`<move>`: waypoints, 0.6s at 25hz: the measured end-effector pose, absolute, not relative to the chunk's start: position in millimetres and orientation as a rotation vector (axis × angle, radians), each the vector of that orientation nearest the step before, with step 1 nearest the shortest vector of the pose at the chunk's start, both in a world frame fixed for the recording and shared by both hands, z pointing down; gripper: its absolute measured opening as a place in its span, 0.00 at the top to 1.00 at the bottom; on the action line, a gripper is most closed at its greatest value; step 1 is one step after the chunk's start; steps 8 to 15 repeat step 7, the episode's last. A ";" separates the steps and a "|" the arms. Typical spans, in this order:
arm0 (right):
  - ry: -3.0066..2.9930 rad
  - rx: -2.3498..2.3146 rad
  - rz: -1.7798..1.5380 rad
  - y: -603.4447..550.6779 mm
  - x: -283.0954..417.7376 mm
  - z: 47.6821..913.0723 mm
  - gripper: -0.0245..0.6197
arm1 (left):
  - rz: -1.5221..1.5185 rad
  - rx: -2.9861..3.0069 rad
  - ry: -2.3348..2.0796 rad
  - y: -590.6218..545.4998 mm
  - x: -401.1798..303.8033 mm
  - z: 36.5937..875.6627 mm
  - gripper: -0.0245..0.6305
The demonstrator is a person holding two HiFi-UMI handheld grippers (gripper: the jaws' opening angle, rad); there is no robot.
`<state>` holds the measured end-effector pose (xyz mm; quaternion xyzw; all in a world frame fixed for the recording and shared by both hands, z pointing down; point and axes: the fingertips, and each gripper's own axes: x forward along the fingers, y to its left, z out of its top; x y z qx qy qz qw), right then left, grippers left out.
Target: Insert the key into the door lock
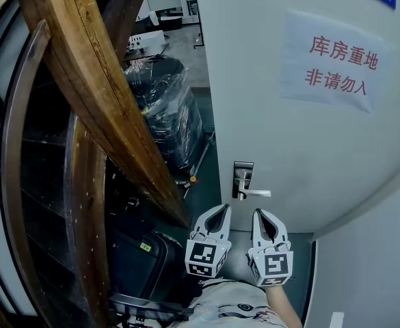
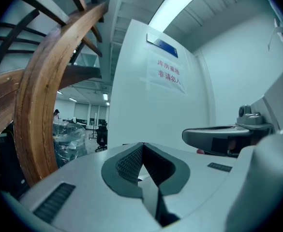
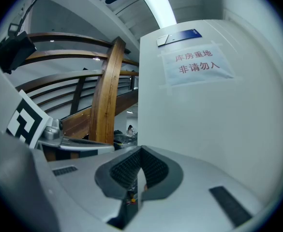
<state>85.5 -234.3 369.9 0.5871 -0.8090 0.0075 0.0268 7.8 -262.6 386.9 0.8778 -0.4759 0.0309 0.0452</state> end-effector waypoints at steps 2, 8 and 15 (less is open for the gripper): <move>-2.500 1.810 0.027 -234.3 83.8 371.2 0.95 | 0.095 2.679 -1.454 -262.4 7.2 387.4 0.96; -2.503 1.803 0.035 -234.5 80.5 373.4 0.95 | 0.094 2.678 -1.453 -262.2 5.6 388.0 0.96; -2.503 1.803 0.035 -234.5 80.5 373.4 0.95 | 0.094 2.678 -1.453 -262.2 5.6 388.0 0.96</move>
